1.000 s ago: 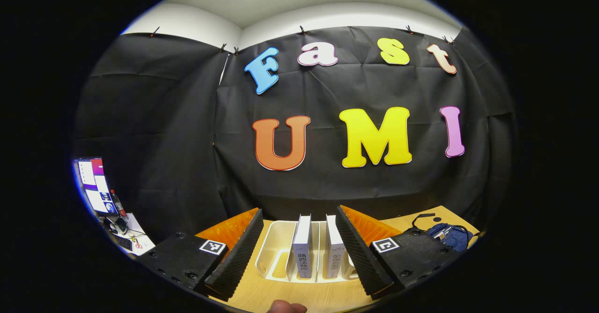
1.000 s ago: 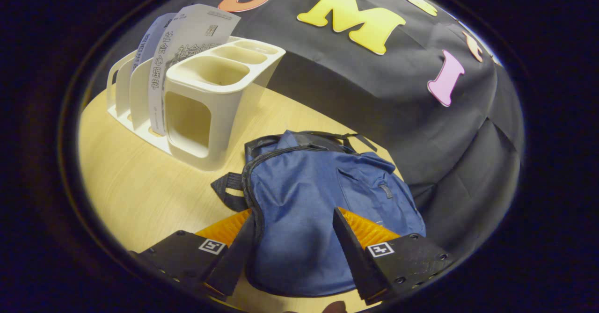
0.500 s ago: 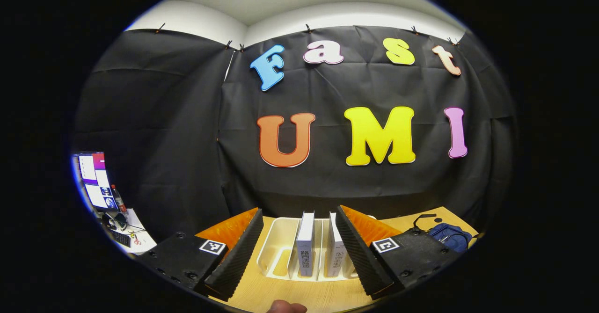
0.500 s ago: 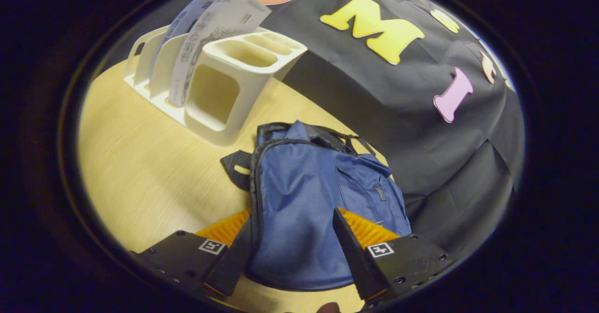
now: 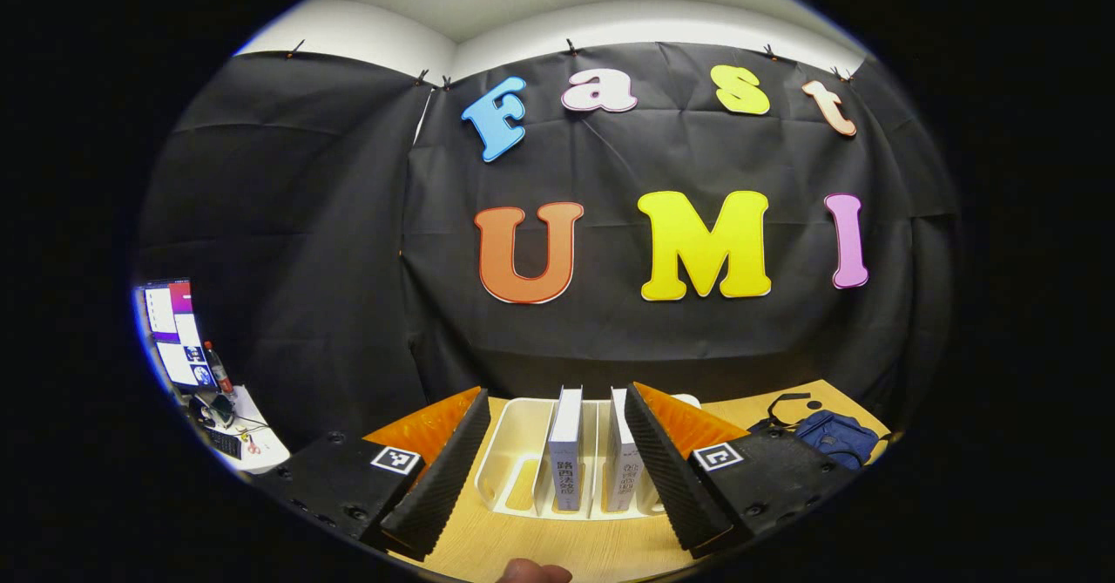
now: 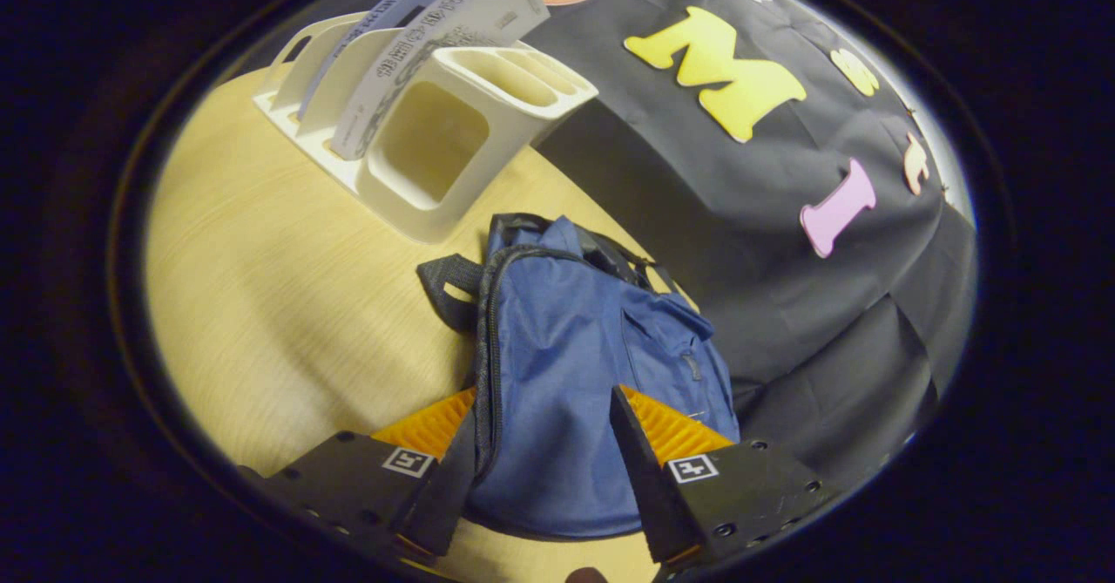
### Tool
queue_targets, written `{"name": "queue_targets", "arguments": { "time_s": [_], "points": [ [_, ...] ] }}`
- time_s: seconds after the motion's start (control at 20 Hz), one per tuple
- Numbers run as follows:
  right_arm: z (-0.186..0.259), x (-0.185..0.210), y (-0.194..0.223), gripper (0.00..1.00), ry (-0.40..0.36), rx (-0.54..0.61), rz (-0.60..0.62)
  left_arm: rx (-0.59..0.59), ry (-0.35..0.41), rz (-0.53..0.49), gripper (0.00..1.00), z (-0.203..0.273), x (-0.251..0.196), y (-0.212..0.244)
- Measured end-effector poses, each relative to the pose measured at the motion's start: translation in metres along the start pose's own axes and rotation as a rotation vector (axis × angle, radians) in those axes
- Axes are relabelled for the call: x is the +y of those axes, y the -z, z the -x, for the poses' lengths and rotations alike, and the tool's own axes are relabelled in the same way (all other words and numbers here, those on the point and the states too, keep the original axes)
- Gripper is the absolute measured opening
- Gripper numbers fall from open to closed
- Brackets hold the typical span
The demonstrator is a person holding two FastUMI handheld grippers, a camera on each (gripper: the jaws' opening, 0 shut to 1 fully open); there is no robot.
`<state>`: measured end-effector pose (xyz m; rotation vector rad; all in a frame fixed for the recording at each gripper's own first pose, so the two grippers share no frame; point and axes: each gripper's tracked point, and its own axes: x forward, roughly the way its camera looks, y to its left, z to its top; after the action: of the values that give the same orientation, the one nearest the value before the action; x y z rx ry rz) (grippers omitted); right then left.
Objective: Open the schoolbag, grab two books from the bookshelf and put them into the schoolbag.
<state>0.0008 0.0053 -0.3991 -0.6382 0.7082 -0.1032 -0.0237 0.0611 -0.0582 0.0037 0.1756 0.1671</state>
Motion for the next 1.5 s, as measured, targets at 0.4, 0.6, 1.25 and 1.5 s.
{"name": "queue_targets", "arguments": {
  "time_s": [0.4, 0.6, 1.25, 1.5],
  "points": [
    [0.007, 0.011, -0.008, 0.06, -0.119, 0.024, -0.012, 0.0, 0.003, -0.013, 0.98, -0.002, -0.002, -0.003],
    [0.022, -0.002, -0.021, 0.04, -0.206, 0.018, -0.062, 0.008, 0.002, -0.003, 0.98, -0.008, -0.002, -0.001],
    [0.059, -0.243, -0.075, 0.01, -0.029, -0.102, -0.298, 0.032, 0.033, 0.051, 0.98, -0.061, 0.005, -0.015],
    [0.039, -0.306, -0.057, 0.01, 0.021, -0.09, -0.315, 0.138, 0.125, 0.029, 0.98, -0.084, -0.015, -0.013]
  ]
}}
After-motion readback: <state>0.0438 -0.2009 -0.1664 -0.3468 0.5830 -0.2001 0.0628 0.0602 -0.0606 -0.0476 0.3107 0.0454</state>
